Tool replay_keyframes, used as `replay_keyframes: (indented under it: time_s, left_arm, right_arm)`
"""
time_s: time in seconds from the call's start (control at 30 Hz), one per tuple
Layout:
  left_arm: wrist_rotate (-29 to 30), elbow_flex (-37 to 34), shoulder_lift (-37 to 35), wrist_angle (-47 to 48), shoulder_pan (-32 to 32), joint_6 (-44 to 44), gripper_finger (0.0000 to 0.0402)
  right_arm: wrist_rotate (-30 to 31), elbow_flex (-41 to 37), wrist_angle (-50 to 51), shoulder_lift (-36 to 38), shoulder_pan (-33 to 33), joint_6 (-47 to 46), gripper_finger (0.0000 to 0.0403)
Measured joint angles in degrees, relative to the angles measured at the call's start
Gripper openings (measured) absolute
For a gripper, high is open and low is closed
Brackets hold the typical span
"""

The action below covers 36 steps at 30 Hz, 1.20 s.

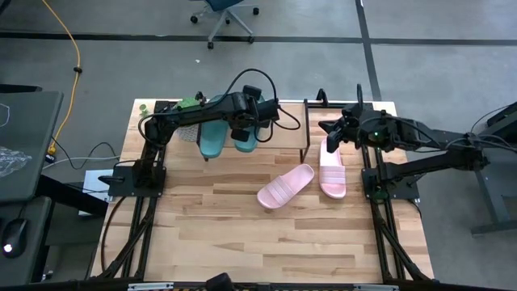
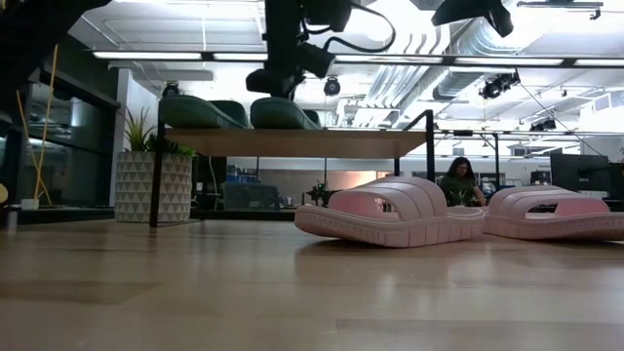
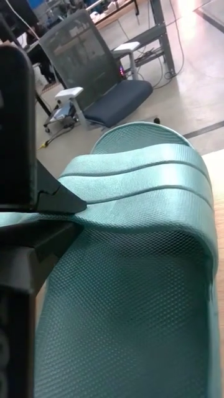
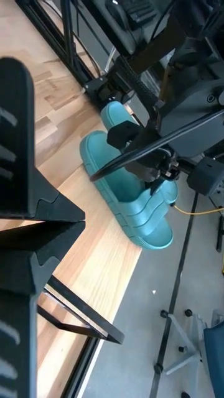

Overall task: Pick and place slides into the shelf
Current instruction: Put the green slide on the shelf

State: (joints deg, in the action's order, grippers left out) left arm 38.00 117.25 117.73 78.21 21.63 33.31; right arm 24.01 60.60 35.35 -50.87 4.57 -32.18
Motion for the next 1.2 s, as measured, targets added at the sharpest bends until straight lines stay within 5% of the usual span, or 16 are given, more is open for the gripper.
replay_keyframes:
  time_s: [1.2]
  left_arm:
    - [-1.2, 0.0, -2.9, 6.8, 0.1, -4.1, 0.0000]
  right_arm:
    - [-1.5, 0.0, 2.4, -0.8, 1.9, -4.5, 0.0000]
